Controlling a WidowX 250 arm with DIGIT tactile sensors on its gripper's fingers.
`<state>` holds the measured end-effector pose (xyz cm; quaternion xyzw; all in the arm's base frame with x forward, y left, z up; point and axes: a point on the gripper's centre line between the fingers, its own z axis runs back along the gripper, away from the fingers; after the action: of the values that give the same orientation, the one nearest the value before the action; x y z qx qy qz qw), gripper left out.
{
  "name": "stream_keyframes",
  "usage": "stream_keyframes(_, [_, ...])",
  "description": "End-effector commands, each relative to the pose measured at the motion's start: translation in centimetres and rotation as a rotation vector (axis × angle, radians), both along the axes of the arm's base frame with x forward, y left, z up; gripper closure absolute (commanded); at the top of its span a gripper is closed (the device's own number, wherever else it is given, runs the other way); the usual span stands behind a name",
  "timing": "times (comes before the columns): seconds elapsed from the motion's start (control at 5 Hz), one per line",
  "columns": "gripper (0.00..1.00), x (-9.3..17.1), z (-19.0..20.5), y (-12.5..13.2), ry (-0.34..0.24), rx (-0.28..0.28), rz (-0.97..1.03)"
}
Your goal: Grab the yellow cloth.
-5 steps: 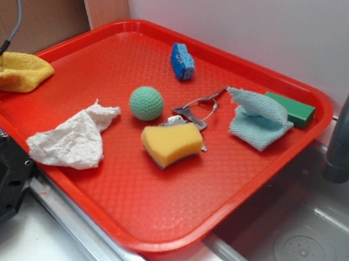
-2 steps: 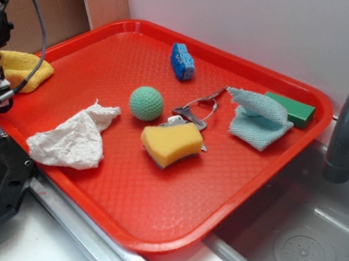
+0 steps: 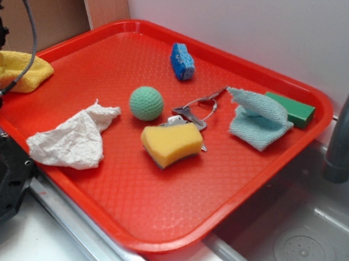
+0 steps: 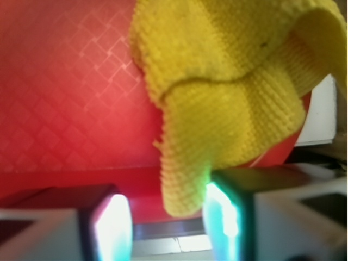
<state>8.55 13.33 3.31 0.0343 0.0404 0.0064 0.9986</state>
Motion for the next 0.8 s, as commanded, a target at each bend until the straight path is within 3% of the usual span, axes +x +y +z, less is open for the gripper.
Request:
stream_keyframes(0.0, [0.00,0.4,0.3,0.6,-0.023,0.028,-0.005])
stream_keyframes(0.4, [0.00,0.4,0.3,0.6,-0.023,0.028,-0.005])
stream_keyframes(0.6, [0.00,2.7,-0.1,1.8,-0.032,0.017,0.008])
